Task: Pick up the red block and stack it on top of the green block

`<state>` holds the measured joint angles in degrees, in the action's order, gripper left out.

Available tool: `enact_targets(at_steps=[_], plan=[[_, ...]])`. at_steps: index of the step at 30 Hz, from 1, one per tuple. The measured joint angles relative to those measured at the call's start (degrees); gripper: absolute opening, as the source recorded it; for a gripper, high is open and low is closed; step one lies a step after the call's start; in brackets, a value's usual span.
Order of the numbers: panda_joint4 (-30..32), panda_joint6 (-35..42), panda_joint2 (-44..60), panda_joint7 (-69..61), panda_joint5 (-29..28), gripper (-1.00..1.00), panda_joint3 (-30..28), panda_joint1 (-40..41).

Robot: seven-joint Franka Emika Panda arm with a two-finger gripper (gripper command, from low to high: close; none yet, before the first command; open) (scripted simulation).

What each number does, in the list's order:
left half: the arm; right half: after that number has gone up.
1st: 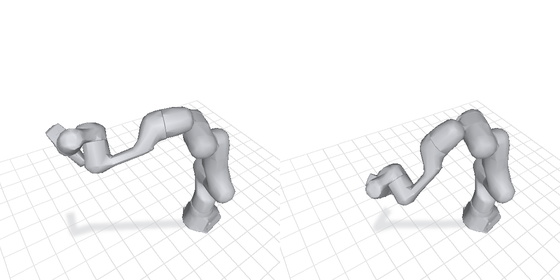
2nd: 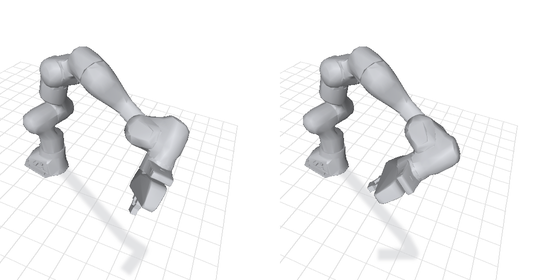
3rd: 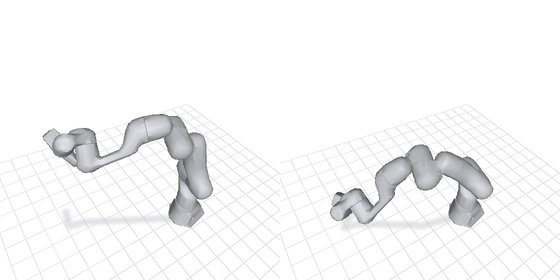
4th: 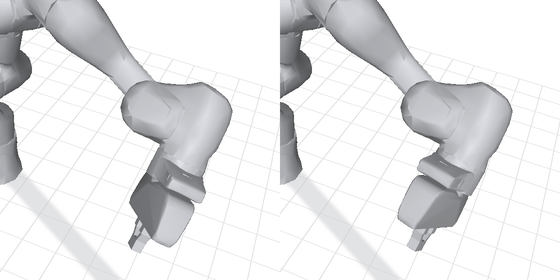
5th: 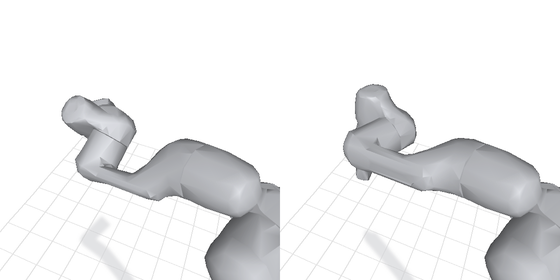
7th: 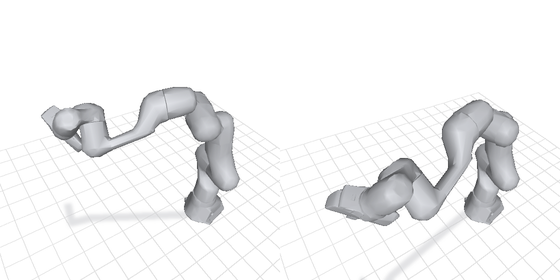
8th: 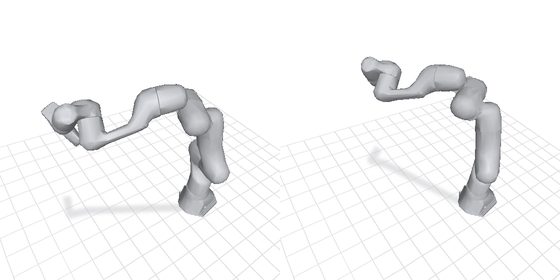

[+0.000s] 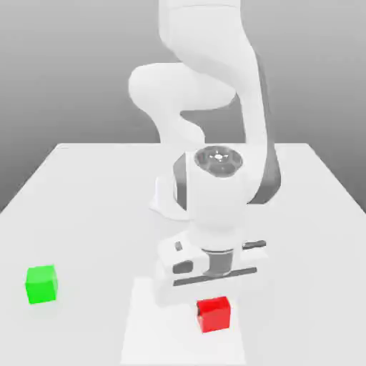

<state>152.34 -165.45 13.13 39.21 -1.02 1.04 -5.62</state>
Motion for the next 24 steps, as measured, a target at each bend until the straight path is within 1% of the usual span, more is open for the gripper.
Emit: enact_targets(at_steps=[5, 15, 24], plan=[[1.1, 7.2, -8.4, -2.5, 0.5, -1.0, -0.3, 1.2], [0.1, 10.2, -10.4, -25.4, -0.7, -1.0, -4.7, 13.8], [-0.9, 12.5, -11.7, -47.8, -0.3, -1.0, -8.7, 24.4]])
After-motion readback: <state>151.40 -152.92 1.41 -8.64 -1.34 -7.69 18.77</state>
